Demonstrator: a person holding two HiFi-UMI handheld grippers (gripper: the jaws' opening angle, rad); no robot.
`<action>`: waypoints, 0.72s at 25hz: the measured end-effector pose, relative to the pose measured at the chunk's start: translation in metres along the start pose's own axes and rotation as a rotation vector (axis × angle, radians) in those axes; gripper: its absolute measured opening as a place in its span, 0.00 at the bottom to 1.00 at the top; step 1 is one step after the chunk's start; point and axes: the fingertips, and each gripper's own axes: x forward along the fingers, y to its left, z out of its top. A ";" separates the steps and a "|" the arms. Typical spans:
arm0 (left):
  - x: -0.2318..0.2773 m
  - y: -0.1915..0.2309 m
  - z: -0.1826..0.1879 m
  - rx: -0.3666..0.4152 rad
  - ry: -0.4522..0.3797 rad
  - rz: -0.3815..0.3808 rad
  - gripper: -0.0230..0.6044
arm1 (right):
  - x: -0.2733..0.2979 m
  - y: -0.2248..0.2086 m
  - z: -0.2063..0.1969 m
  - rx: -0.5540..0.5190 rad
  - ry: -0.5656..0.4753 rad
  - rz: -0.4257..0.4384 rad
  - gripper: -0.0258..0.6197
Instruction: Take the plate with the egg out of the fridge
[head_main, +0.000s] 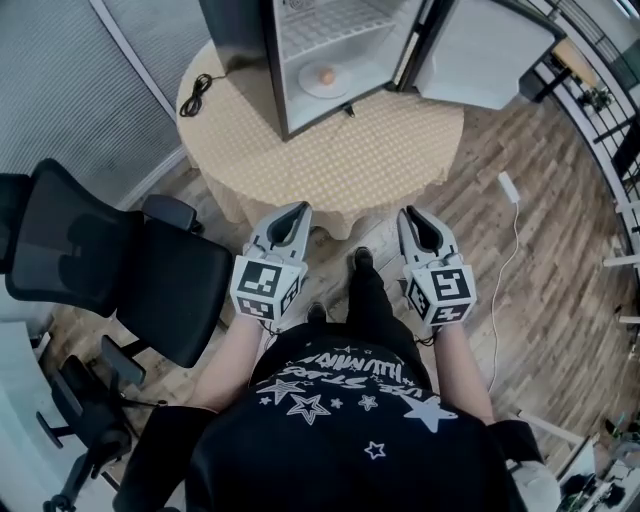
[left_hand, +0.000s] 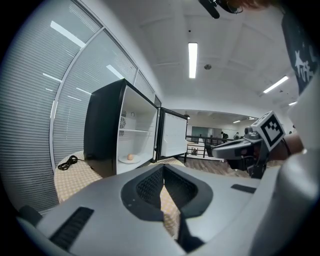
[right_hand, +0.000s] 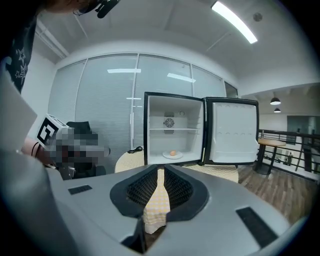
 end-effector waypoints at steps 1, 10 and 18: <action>0.003 0.002 -0.002 0.001 0.004 0.007 0.05 | 0.006 -0.001 -0.002 -0.011 0.009 0.021 0.12; 0.050 0.037 0.003 -0.018 0.018 0.118 0.05 | 0.091 -0.046 -0.002 0.070 0.062 0.109 0.12; 0.094 0.070 0.019 -0.005 0.026 0.207 0.05 | 0.172 -0.085 0.030 0.390 -0.023 0.228 0.12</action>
